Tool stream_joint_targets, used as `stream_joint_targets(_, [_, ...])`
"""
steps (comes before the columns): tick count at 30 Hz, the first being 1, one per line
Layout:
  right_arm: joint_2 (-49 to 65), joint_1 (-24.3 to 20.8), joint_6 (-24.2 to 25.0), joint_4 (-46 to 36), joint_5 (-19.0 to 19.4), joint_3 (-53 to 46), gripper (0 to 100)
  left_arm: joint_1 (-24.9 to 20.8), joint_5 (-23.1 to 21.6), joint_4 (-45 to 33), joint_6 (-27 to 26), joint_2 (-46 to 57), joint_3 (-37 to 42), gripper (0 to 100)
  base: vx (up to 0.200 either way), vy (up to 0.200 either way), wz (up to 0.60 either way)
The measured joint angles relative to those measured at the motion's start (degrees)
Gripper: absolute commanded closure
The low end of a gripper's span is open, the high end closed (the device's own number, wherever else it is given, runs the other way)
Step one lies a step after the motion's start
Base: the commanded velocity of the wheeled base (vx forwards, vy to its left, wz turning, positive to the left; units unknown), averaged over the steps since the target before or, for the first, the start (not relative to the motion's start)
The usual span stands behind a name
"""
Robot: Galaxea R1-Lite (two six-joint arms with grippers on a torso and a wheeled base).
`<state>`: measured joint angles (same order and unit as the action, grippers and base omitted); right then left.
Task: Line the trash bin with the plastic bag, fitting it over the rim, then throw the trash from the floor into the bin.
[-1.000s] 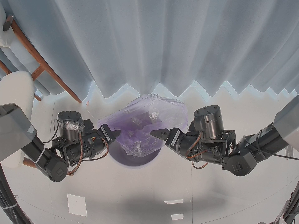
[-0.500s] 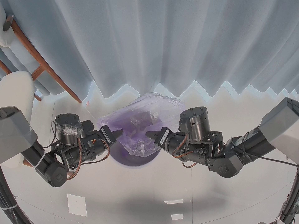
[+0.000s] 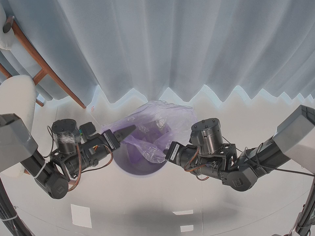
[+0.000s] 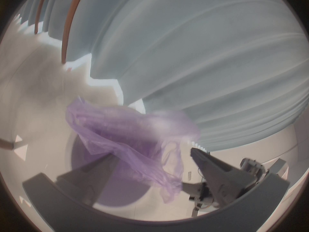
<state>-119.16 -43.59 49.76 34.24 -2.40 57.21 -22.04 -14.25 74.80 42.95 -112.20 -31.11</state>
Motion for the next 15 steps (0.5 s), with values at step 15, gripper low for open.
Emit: stream_joint_targets(15, [0.32,-0.94,-3.6,6.62,-0.11,-4.68,100,3.33,-2.5,-24.16,-12.04,20.25,-0.23,0,0.0,0.0,0.0])
